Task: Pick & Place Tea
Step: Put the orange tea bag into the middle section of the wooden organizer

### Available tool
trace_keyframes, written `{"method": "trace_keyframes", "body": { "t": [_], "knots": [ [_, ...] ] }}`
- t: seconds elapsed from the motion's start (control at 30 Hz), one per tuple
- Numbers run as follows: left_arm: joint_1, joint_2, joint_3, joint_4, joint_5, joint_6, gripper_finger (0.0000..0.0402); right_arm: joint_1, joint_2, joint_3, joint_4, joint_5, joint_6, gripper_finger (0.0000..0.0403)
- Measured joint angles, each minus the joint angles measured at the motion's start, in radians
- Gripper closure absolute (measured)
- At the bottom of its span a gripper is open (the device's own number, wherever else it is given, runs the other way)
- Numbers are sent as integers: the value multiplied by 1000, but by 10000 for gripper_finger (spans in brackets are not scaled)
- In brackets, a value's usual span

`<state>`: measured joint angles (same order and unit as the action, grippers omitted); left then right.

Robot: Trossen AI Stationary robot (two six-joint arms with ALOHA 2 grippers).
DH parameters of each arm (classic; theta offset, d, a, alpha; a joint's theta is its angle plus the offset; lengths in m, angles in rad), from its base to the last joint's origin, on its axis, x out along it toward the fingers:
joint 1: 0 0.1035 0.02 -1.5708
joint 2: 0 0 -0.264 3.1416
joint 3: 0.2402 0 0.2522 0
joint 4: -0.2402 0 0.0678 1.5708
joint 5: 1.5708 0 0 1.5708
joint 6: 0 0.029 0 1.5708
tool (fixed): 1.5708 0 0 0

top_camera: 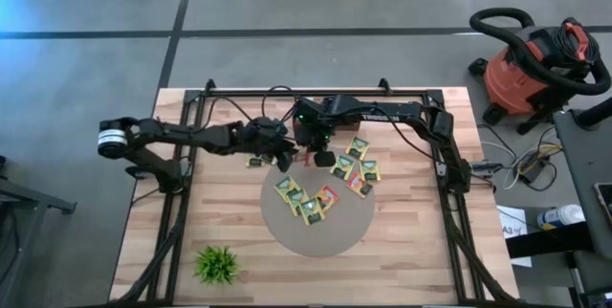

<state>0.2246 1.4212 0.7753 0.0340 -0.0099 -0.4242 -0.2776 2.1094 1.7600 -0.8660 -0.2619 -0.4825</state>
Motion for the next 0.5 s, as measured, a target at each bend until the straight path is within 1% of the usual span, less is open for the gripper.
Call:
{"method": "trace_keyframes", "body": {
  "t": [0.07,0.23,0.5],
  "knots": [
    [-3,19,0,-3,18,-15,282,0,0,8,1,0,-3,394],
    [-6,40,2,11,20,-30,282,1,0,27,2,0,-11,394],
    [-6,47,2,10,-2,9,282,3,0,43,-3,-4,-12,394]
  ]
}}
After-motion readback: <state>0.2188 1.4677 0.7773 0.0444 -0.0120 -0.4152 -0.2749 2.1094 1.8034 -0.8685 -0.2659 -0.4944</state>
